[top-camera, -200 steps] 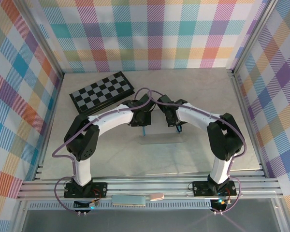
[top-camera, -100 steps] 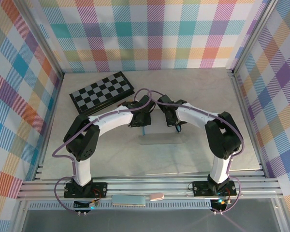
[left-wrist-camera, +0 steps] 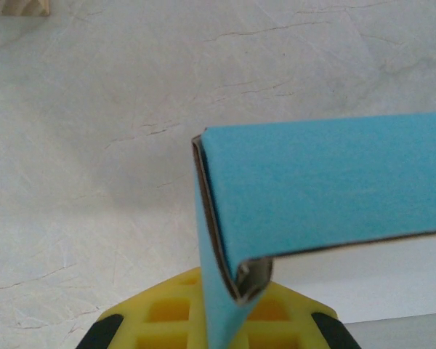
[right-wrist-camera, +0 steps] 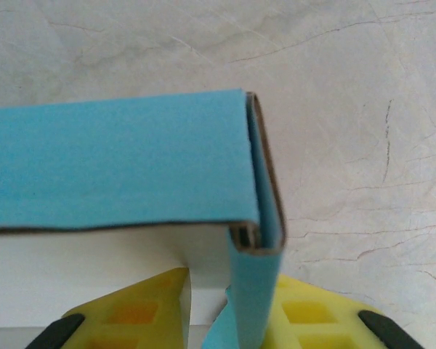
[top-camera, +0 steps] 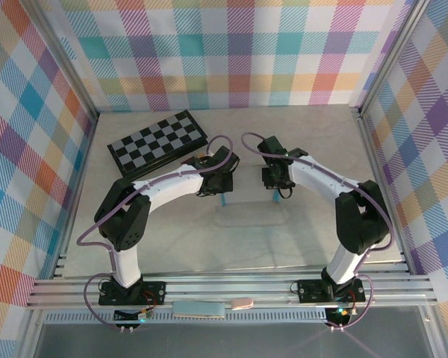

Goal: Fold the paper box

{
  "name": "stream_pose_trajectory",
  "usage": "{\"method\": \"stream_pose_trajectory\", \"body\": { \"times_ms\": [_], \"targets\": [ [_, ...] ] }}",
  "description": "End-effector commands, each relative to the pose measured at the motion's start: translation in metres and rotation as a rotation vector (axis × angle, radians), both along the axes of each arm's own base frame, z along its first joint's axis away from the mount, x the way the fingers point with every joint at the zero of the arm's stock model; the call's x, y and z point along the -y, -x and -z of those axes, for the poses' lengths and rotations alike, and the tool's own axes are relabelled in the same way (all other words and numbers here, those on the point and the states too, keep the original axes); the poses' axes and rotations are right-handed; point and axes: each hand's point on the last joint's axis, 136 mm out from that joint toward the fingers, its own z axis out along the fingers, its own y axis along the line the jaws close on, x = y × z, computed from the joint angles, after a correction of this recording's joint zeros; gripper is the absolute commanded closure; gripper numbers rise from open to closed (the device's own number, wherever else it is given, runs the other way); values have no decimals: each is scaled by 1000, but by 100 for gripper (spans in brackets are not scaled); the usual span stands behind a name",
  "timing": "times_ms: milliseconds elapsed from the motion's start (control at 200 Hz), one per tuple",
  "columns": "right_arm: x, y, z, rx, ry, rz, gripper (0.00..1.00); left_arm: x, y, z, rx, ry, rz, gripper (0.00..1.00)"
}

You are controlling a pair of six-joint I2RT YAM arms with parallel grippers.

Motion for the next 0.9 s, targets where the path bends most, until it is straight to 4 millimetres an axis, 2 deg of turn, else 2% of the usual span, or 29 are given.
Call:
{"method": "stream_pose_trajectory", "body": {
  "times_ms": [0, 100, 250, 380, 450, 605, 895],
  "targets": [
    [-2, 9, 2, -22, -35, -24, 73, 7, -4, -18, 51, 42, 16, 100],
    [5, 7, 11, -28, -31, -10, 73, 8, -3, -17, 48, 41, 23, 100],
    [11, 0, 19, -30, 1, -12, 81, 8, -3, -18, 46, 38, 26, 100],
    [17, -5, 23, -32, 54, -4, 92, 8, -3, -18, 47, 39, 27, 100],
    [18, -7, 25, -26, 60, 2, 94, 9, -3, -18, 47, 39, 29, 100],
    [14, -8, 30, -31, 33, 17, 77, 9, -3, -18, 45, 38, 32, 100],
    [7, -15, 20, -15, -167, -22, 71, 9, -2, -13, 33, 28, 42, 100]
  ]
}}
